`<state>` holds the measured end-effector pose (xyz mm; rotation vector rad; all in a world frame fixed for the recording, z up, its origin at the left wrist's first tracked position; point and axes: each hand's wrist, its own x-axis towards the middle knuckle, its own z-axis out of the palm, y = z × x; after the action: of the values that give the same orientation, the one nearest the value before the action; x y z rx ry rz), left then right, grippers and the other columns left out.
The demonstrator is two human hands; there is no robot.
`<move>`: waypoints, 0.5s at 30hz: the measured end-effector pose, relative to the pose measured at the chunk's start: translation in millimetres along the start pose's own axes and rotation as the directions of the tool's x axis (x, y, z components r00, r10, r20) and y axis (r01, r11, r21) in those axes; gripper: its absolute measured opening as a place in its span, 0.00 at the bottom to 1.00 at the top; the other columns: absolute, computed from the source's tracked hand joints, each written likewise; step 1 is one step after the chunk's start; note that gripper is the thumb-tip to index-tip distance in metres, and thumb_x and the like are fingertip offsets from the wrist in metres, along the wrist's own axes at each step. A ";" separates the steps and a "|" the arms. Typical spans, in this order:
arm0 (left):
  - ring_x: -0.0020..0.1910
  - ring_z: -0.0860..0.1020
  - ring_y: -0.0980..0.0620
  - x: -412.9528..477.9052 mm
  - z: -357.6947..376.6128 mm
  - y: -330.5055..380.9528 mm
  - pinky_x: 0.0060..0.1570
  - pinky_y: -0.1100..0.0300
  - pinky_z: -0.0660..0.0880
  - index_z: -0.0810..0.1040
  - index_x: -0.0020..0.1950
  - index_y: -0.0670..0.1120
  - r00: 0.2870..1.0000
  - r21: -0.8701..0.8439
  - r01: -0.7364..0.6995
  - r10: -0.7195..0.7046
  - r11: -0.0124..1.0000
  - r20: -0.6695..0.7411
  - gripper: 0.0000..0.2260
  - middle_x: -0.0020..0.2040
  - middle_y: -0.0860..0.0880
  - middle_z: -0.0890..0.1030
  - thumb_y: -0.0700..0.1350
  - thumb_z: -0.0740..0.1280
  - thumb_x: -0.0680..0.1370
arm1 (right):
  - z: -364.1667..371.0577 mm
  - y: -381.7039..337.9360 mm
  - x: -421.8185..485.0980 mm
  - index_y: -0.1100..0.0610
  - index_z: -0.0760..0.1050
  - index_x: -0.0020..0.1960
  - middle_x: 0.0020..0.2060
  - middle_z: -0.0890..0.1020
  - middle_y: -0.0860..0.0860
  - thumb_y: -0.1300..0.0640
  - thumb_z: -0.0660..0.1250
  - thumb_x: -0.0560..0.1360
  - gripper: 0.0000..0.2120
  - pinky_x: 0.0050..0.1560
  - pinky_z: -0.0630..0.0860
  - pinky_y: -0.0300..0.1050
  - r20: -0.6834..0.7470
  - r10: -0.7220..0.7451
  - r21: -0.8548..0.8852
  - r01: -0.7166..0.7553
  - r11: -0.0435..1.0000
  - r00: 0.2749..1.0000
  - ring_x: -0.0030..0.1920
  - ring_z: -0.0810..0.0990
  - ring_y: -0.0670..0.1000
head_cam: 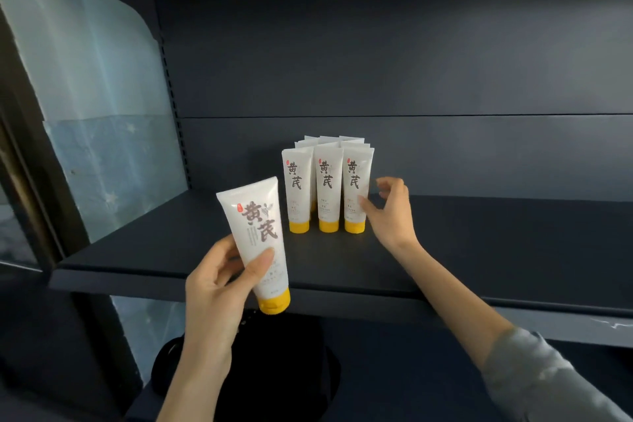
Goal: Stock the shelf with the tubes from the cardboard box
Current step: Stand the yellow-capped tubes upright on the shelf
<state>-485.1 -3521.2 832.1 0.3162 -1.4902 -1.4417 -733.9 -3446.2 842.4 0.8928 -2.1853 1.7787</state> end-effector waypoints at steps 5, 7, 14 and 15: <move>0.49 0.82 0.59 13.9 8.7 6.0 0.40 0.72 0.75 0.81 0.51 0.52 1.000 -0.013 -0.015 0.015 1.000 -0.008 0.13 0.48 0.56 0.85 0.43 0.74 0.68 | -8.7 -25.3 -53.0 0.45 0.62 0.65 0.61 0.70 0.41 0.53 0.63 0.78 0.18 0.57 0.73 0.36 0.060 -0.187 0.230 0.169 0.958 0.981 0.64 0.69 0.39; 0.48 0.82 0.60 16.6 17.4 7.8 0.40 0.73 0.75 0.81 0.51 0.51 1.000 -0.025 -0.027 0.027 0.999 0.011 0.12 0.48 0.56 0.85 0.39 0.73 0.70 | -6.8 -35.0 -80.1 0.40 0.59 0.69 0.65 0.69 0.38 0.50 0.65 0.77 0.24 0.62 0.69 0.35 0.166 -0.286 0.304 0.227 0.925 0.944 0.67 0.67 0.38; 0.50 0.82 0.56 14.3 43.4 5.7 0.40 0.68 0.77 0.80 0.54 0.46 0.997 -0.126 -0.009 0.019 0.992 0.080 0.14 0.49 0.53 0.85 0.43 0.74 0.69 | 12.4 -51.4 -121.1 0.39 0.57 0.74 0.68 0.68 0.42 0.54 0.71 0.73 0.36 0.63 0.73 0.40 0.229 -0.394 0.317 0.314 0.895 0.890 0.68 0.69 0.44; 0.50 0.82 0.56 13.7 45.0 5.0 0.40 0.68 0.77 0.80 0.54 0.48 0.997 -0.132 -0.005 0.015 0.991 0.076 0.15 0.49 0.54 0.84 0.45 0.74 0.68 | 14.2 -52.0 -121.5 0.39 0.58 0.73 0.67 0.68 0.42 0.55 0.71 0.73 0.35 0.62 0.74 0.39 0.202 -0.393 0.311 0.322 0.894 0.897 0.67 0.70 0.45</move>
<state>-524.0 -3503.1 852.0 0.1738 -1.4478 -1.5509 -604.6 -3424.5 821.2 1.5632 -1.7662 1.8772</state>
